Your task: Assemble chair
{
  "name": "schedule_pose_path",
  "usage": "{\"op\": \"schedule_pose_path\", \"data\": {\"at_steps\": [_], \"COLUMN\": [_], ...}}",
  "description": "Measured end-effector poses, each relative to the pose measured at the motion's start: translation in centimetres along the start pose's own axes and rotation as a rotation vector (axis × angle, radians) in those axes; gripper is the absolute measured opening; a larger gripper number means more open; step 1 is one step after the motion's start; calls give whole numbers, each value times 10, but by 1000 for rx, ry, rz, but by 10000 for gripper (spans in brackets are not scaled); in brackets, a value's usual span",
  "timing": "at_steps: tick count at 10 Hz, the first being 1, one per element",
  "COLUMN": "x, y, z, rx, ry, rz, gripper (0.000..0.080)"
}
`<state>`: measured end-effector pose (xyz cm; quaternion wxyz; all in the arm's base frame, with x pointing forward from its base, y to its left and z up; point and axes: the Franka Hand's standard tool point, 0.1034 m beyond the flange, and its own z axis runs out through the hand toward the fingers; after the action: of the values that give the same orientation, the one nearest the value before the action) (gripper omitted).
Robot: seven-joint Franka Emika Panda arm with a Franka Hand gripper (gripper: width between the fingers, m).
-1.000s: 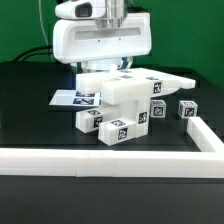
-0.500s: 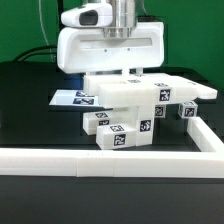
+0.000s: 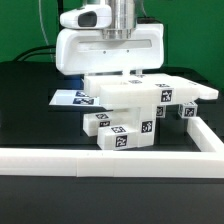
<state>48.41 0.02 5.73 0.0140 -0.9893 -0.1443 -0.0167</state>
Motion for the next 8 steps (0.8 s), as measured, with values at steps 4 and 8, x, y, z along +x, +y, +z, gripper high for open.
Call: {"op": "schedule_pose_path", "data": {"at_steps": [4,8], "x": [33,47], "y": [5,9], "z": [1,7], "rx": [2,-7], "ry": [7,15], "rz": [91,122], "gripper": [649,649]}}
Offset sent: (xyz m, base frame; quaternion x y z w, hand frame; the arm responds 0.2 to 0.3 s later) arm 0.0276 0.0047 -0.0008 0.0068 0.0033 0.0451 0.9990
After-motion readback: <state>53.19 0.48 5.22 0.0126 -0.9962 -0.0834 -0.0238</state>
